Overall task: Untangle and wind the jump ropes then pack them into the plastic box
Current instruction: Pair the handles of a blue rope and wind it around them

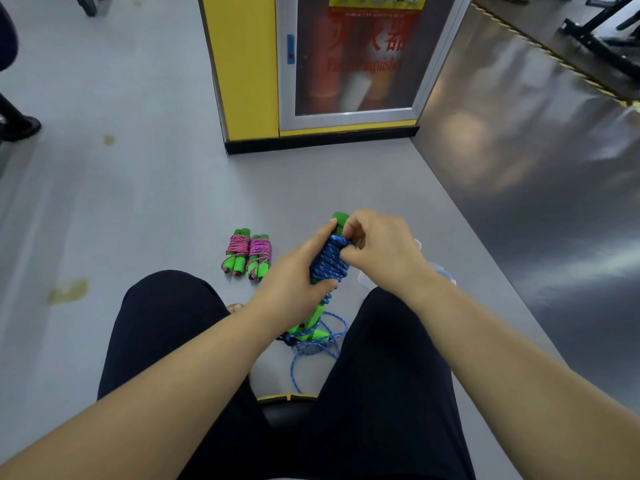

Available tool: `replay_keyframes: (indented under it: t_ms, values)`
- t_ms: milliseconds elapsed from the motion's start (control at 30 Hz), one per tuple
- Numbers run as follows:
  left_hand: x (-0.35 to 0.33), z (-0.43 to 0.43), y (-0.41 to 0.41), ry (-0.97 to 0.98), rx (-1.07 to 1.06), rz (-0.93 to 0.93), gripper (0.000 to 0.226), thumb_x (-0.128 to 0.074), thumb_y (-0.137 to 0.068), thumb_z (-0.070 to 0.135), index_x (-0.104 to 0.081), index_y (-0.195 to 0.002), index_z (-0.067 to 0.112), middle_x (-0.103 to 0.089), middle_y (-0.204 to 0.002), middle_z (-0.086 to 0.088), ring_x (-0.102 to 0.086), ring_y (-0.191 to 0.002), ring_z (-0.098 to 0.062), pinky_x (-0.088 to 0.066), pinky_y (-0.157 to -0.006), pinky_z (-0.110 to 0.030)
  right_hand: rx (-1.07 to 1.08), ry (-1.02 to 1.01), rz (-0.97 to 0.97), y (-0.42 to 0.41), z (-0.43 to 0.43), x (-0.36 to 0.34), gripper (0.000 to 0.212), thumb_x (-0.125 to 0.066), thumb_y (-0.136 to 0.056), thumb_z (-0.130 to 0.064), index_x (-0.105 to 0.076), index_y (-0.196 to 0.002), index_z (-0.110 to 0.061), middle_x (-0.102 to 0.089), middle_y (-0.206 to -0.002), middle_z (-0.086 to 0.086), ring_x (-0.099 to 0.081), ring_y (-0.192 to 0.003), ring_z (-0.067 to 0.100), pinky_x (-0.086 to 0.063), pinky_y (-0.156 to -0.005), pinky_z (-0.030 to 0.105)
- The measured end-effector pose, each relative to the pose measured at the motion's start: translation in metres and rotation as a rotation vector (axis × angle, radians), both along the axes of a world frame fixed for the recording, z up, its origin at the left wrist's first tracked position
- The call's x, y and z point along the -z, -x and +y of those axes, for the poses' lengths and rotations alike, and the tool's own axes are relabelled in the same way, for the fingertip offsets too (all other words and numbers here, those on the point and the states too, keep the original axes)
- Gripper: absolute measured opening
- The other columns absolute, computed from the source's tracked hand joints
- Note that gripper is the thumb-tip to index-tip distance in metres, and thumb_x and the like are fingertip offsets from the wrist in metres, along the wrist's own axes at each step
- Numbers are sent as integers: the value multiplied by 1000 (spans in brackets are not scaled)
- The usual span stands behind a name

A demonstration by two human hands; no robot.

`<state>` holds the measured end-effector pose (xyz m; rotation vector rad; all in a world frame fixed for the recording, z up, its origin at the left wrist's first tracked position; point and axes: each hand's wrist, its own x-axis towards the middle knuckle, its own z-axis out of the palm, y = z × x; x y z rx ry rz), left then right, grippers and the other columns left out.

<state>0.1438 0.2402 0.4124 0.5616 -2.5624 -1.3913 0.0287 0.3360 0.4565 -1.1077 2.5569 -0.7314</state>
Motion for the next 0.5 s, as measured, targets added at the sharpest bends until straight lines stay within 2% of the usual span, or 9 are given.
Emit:
replay_keyframes:
  t_ms: [33, 100, 167, 233, 333, 367, 500]
  values:
    - [2, -1, -2, 10, 6, -1, 84, -67, -84, 12, -18, -145, 42, -54, -132, 3, -55, -113, -12, -45, -94, -27, -2, 30, -93, 3, 0, 1, 12, -63, -76, -9, -57, -81, -19, -53, -69, -10, -49, -64, 6, -32, -51, 10]
    - [4, 0, -5, 25, 8, 10, 87, -67, -84, 13, -13, -142, 48, -55, -131, 0, -55, -113, -14, -45, -95, -30, 9, 101, -320, 6, 1, 1, 17, -63, -76, -5, -54, -74, -20, -53, -68, -8, -49, -61, 4, -37, -58, 15]
    - [5, 2, -5, 60, 1, 27, 90, -67, -84, 14, -5, -136, 53, -55, -127, -2, -55, -111, -17, -46, -94, -33, 68, 186, -520, 8, 1, -1, 22, -59, -77, 2, -54, -72, -18, -54, -68, -4, -48, -59, 6, -38, -53, 14]
    - [5, 3, -3, 111, -10, 32, 92, -65, -86, 15, 4, -134, 52, -55, -123, -3, -54, -107, -19, -46, -91, -35, 123, 215, -645, 10, 1, -4, 22, -51, -78, 6, -54, -71, -15, -51, -67, -1, -44, -56, 6, -34, -49, 15]
    - [7, 3, -3, 199, -3, 33, 92, -63, -87, 17, 11, -134, 48, -52, -118, -1, -51, -102, -17, -43, -84, -28, 131, 273, -865, 14, 0, -4, 17, -52, -82, 1, -52, -72, -12, -44, -65, 0, -32, -52, 7, -24, -50, 20]
    - [7, 3, -4, 216, 1, 37, 92, -62, -88, 18, 11, -134, 48, -52, -118, -1, -50, -102, -17, -43, -82, -25, 109, 285, -897, 15, 1, -3, 15, -57, -84, -3, -53, -72, -12, -45, -62, -2, -32, -51, 7, -24, -51, 21]
    - [3, 6, -7, 155, -34, 61, 88, -63, -87, 15, 3, -132, 54, -50, -117, -1, -52, -103, -18, -46, -86, -31, -23, 216, -744, 17, 5, -4, 14, -72, -78, -12, -58, -77, -16, -58, -64, -6, -44, -48, 3, -37, -54, 20]
